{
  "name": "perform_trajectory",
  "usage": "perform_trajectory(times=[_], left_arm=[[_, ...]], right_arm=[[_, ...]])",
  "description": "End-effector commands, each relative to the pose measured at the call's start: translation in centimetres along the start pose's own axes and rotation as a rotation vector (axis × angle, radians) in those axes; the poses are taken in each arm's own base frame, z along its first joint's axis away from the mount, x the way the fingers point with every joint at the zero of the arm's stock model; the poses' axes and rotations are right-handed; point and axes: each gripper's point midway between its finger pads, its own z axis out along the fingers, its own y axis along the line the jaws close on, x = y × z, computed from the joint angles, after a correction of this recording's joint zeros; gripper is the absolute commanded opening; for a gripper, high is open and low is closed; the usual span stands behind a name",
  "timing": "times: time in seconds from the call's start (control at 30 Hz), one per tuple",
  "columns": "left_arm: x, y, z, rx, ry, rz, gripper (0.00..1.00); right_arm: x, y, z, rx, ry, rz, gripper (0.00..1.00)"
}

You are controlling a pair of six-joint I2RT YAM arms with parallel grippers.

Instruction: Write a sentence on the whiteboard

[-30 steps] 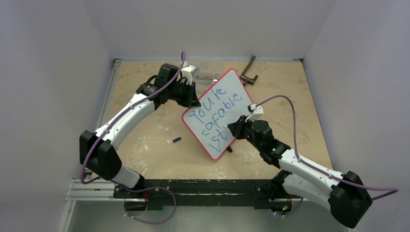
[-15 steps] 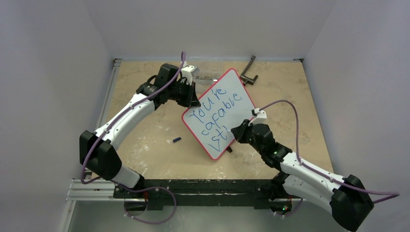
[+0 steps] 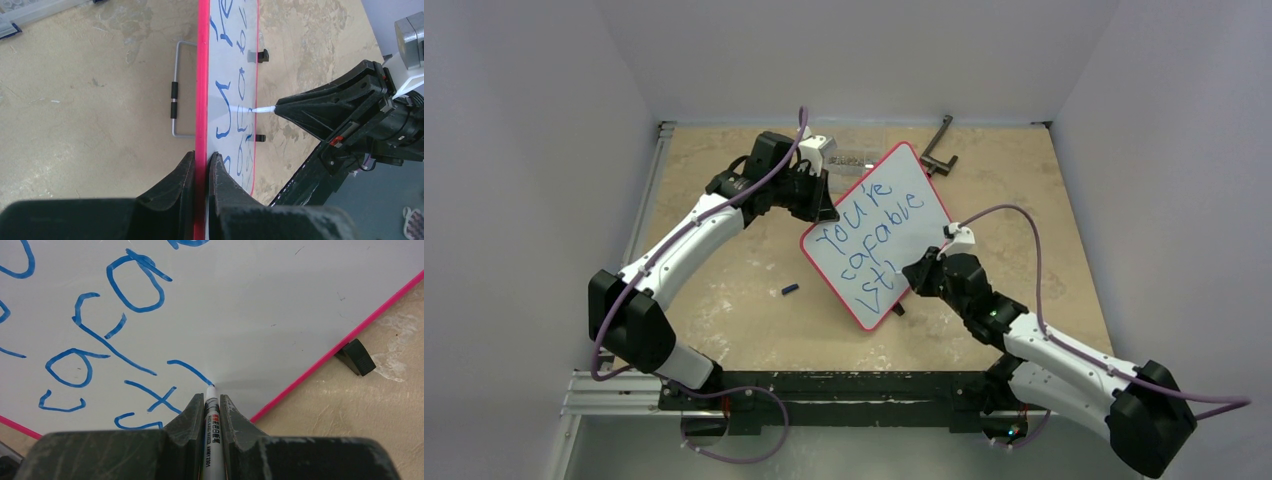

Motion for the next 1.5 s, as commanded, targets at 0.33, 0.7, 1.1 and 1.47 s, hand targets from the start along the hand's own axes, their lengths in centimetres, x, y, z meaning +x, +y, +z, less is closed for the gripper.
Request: perform_trajectory(times=[0.33,0.7,1.1,1.47], left_arm=[[0.2,2.1,-0.9,-0.115,0.003,0.055,0.0],[0.2,2.1,-0.9,-0.114,0.002,0.054,0.0],[0.1,2.1,-1.0,-0.116,-0.002,0.057,0.0],[0.2,2.1,-1.1,-0.117,-0.003,0.057,0.0]], right_arm=[[-4.1,3.3,1.0,-0.039,-0.05,-0.022,0.0],[-5.8,3.2,1.6,0.011,-0.092,-0.063,0.0],[-8.2,2.8,-0.7,0.043,-0.164,-0.085,0.0],[-6.7,0.4,0.1,0.122,-0.162,-0.1,0.0]])
